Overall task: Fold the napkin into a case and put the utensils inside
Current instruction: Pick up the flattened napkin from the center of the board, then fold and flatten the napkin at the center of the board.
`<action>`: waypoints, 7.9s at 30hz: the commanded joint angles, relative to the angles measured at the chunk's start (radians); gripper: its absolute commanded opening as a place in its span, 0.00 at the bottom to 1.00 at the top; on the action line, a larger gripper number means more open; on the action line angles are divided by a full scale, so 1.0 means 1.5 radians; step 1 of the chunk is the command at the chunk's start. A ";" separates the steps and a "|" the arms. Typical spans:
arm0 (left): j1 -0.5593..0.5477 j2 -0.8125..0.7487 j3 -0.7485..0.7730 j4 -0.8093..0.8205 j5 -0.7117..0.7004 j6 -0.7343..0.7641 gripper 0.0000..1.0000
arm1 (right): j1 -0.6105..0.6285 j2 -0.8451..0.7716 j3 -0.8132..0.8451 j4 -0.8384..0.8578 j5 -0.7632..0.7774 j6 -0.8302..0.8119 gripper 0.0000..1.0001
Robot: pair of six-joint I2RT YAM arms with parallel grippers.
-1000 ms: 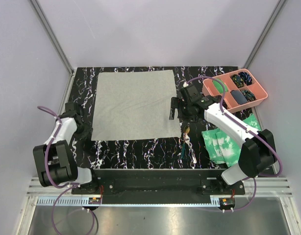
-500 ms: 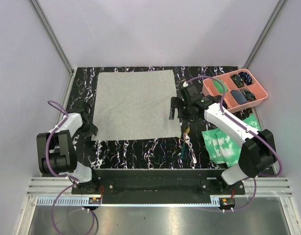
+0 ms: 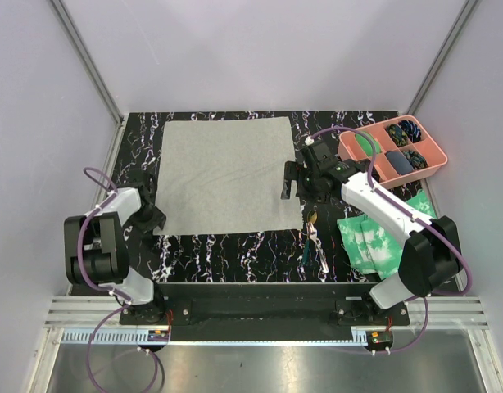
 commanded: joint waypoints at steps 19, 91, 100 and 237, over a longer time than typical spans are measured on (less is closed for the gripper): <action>0.052 -0.146 -0.059 -0.007 -0.047 -0.042 0.00 | 0.073 0.092 -0.024 0.010 0.005 0.268 0.70; 0.006 -0.600 0.438 -0.099 0.128 0.119 0.00 | 0.110 -0.529 0.118 -0.007 -0.106 -0.225 0.00; -0.025 -0.508 0.586 -0.109 0.041 0.128 0.00 | 0.110 -0.493 0.190 0.008 0.066 -0.188 0.00; 0.031 -0.276 -0.076 -0.163 0.044 -0.075 0.52 | -0.102 -0.033 -0.242 0.065 -0.279 -0.002 0.19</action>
